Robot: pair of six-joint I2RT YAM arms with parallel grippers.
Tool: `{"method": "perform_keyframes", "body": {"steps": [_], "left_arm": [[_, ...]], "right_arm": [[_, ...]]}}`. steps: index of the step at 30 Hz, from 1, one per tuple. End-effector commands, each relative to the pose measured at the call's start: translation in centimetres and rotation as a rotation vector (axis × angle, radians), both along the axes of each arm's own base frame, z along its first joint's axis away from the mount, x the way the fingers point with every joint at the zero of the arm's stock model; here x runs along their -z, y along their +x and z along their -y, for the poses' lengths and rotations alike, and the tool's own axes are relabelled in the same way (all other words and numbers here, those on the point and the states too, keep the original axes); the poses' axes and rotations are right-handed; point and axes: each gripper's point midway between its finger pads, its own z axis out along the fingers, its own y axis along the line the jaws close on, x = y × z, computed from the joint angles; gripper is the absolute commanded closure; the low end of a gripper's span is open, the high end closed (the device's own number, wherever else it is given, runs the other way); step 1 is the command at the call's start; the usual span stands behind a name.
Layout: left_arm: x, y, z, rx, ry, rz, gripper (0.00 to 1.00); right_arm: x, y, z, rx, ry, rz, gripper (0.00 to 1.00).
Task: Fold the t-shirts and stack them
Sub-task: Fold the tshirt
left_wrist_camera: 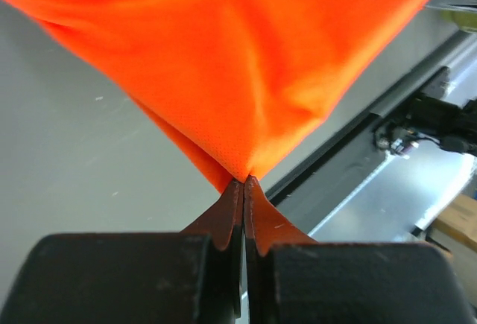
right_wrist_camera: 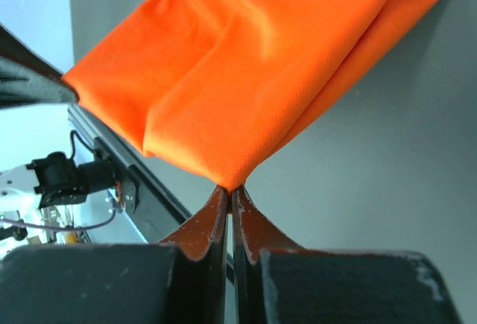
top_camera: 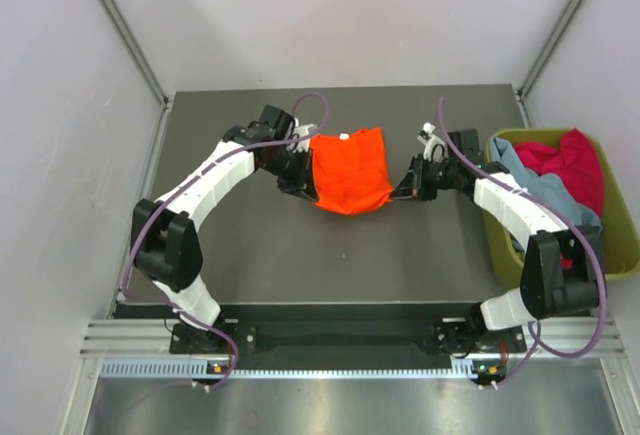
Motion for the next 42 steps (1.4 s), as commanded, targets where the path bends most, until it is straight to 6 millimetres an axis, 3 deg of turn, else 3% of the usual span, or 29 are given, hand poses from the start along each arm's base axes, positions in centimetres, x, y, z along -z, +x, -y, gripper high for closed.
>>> {"method": "perform_keyframes", "body": {"steps": [1,3,7,8,10,12,13,14,15,18,22,29,30,32,34,42], "left_arm": [[-0.9,0.1,-2.0,-0.015,0.057,0.073,1.0],[-0.8,0.9,-2.3,-0.03,0.056,0.079,1.0],[-0.3,3.8,-2.7,-0.06,0.055,0.08,1.0],[-0.2,4.4,-2.5,-0.055,0.051,0.08,1.0],[0.3,6.5,-2.1,-0.057,0.048,0.079,1.0],[0.6,8.7,-1.6,-0.061,0.03,0.077,1.0],[0.6,9.5,-1.7,-0.068,0.02,0.075,1.0],[-0.4,10.8,-1.4,-0.067,-0.009,0.101,1.0],[0.6,11.6,-1.4,-0.073,-0.014,0.074,1.0],[1.0,14.2,-2.3,-0.107,-0.029,0.078,1.0],[0.5,17.0,-3.5,-0.154,-0.035,0.124,1.0],[-0.9,20.9,-3.0,-0.169,-0.052,0.242,1.0],[-0.5,21.5,-2.8,-0.162,-0.051,0.255,1.0],[-0.4,22.6,-2.6,-0.161,-0.052,0.276,1.0],[-0.3,23.2,-2.4,-0.155,-0.058,0.289,1.0],[2.8,25.7,-2.6,-0.19,-0.025,0.293,1.0]], "right_arm": [[-3.3,0.1,-0.3,-0.003,0.035,0.085,1.0],[-3.7,0.9,-0.4,0.002,0.037,0.102,1.0],[-4.5,4.2,-0.9,0.019,0.04,0.144,1.0],[-3.5,5.2,-1.1,0.02,0.034,0.126,1.0],[-4.3,7.2,-1.4,0.025,0.036,0.154,1.0],[-3.5,8.8,-1.7,0.023,0.032,0.142,1.0],[-4.6,10.1,-2.0,0.02,0.037,0.176,1.0],[-3.6,10.9,-2.1,0.023,0.027,0.159,1.0],[-4.4,11.9,-2.3,0.021,0.026,0.189,1.0],[-3.9,13.6,-2.5,0.012,0.009,0.208,1.0],[-3.5,15.2,-2.7,0.021,-0.004,0.224,1.0],[-2.8,18.8,-2.9,0.038,0.009,0.246,1.0],[-3.7,19.6,-3.0,0.041,0.015,0.27,1.0],[-3.1,20.4,-3.2,0.041,0.013,0.265,1.0],[-3.7,21.4,-3.3,0.049,0.021,0.29,1.0],[-2.4,22.1,-3.1,0.071,0.008,0.276,1.0]]}}
